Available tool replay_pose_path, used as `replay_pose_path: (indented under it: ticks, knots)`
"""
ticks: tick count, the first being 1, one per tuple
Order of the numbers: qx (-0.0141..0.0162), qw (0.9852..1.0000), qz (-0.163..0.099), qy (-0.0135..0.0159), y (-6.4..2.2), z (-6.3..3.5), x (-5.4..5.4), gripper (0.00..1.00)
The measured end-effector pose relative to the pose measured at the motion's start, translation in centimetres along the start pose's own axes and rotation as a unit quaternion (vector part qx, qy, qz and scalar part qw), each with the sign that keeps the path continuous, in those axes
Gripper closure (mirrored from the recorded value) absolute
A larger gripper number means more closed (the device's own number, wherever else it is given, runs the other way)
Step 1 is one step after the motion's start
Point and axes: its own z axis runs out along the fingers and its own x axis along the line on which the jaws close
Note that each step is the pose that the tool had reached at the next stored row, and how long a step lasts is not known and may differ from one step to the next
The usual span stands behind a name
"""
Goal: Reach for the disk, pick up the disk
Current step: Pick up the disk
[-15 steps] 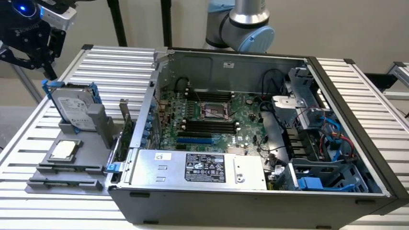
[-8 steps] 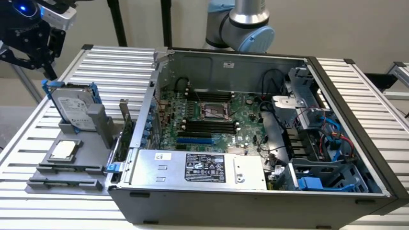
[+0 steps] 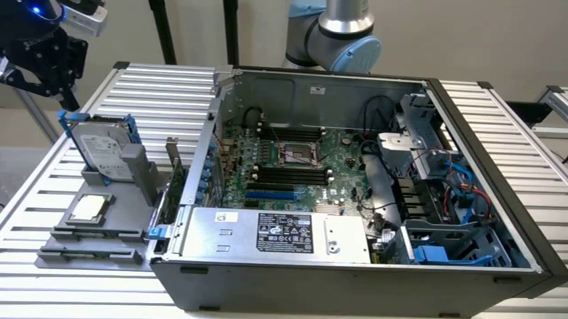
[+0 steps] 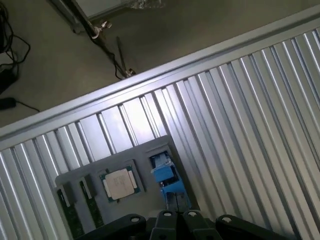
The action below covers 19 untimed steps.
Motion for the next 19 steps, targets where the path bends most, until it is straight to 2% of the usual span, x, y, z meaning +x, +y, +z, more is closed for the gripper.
replay_pose_path:
  ticks: [4,8,12,17,18,19]
  knots:
    - [0.0009,0.9993,-0.037,0.0003,0.00,0.00,0.00,0.89]
    - [0.0022,0.9973,-0.073,0.0006,-0.01,0.00,0.00,0.89]
    - [0.0037,0.9941,-0.109,0.0007,0.00,0.00,0.00,0.89]
    - [0.0048,0.9881,-0.154,0.0011,0.00,0.00,0.00,0.89]
    - [0.0048,0.9871,-0.160,0.0011,0.00,0.00,0.00,0.89]
    - [0.0048,0.9868,-0.162,0.0012,0.00,0.00,0.00,0.89]
